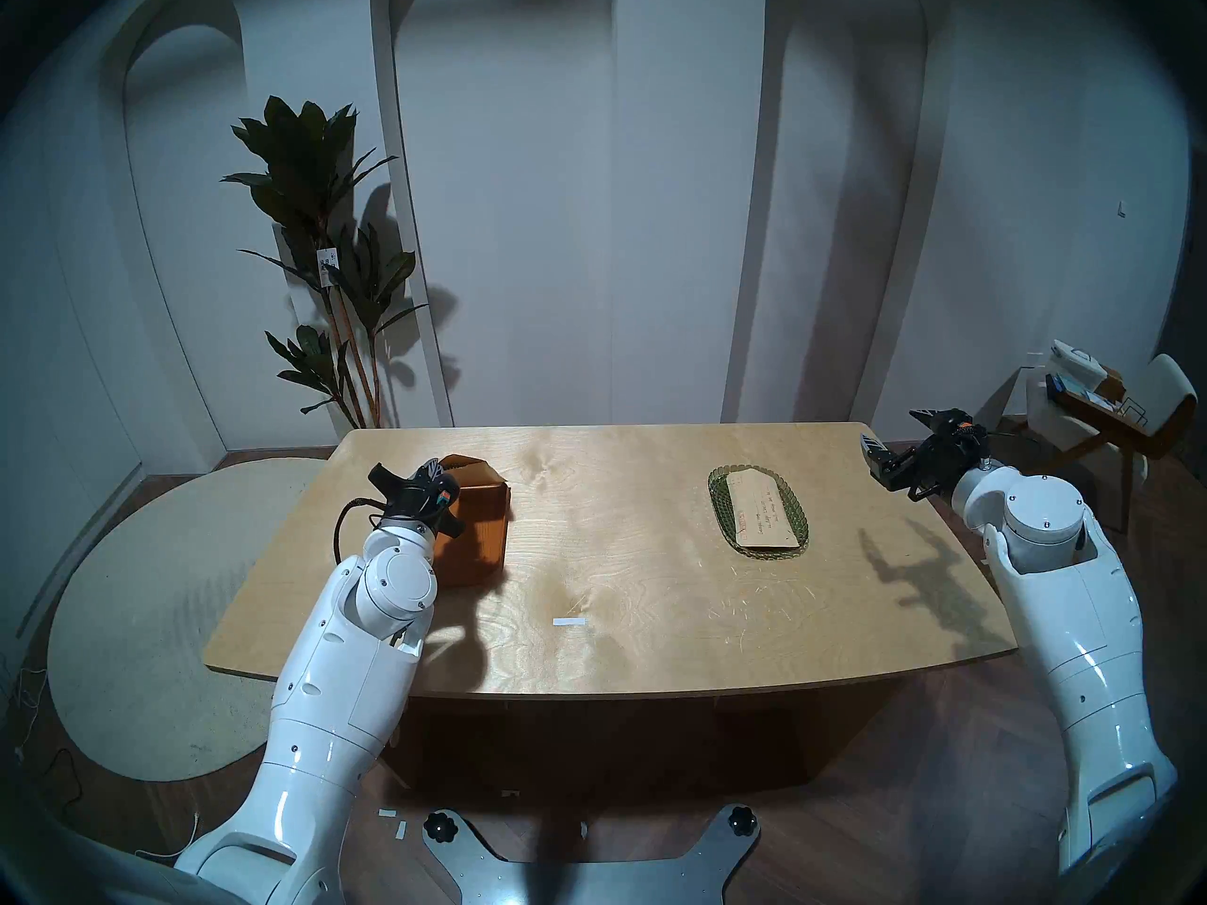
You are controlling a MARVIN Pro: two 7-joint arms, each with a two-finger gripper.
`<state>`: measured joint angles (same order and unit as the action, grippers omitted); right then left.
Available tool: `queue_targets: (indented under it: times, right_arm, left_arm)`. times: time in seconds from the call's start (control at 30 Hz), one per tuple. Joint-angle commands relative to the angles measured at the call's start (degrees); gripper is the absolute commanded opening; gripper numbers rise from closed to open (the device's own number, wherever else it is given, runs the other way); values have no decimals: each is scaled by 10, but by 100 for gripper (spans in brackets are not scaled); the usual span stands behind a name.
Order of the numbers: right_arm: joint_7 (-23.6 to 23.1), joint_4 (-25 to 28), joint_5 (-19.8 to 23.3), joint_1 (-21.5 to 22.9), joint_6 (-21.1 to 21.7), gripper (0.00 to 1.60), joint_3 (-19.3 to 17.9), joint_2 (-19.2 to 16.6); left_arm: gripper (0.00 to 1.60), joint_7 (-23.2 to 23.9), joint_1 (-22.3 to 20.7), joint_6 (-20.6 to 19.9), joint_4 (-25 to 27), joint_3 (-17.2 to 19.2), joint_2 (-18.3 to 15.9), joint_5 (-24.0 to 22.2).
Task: Sort the mail into the trays, one tray per recipient
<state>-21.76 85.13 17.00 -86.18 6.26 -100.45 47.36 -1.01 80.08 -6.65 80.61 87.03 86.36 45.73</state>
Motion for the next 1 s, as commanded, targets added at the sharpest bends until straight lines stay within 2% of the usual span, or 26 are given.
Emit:
queue_targets:
  times: [0.0,0.27,0.97]
  right_arm:
    - [-1,8,-1,4,-6,160,-4,-5]
    - [-1,8,-1,4,-6,160,-3,-5]
    - [0,8,0,3,-6,160,-3,-6]
  left_arm:
    - [0,-7,-15,6,0,4,-3,-1]
    - [0,-11,-22,13,-17,12,-7,-7]
    - [0,-33,-14,26,-23,33,-22,-16]
